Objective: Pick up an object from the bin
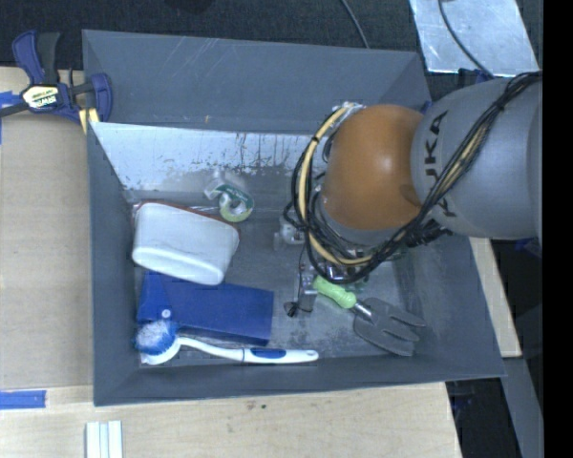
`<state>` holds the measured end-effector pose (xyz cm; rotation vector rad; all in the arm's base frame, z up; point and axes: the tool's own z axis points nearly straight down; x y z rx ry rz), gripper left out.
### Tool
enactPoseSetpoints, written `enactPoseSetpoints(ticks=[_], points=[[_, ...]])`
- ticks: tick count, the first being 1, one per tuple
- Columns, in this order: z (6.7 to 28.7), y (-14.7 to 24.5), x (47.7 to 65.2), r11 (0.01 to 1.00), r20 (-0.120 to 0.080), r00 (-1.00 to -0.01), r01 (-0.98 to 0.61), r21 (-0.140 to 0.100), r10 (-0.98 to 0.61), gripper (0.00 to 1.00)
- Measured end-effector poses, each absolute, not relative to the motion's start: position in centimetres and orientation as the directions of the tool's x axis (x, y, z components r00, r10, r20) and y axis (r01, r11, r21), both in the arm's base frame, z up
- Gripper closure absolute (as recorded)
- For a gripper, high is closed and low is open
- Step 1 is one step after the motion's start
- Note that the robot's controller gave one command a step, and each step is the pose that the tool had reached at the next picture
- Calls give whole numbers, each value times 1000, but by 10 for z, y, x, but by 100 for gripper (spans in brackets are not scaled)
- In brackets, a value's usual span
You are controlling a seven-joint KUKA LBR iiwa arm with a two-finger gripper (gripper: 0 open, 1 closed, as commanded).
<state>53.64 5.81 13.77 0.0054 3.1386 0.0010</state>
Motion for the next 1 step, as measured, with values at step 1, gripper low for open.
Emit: enactPoseSetpoints(ticks=[1], points=[[138,58,536,1000,-3,-1000,3,1,3,100]])
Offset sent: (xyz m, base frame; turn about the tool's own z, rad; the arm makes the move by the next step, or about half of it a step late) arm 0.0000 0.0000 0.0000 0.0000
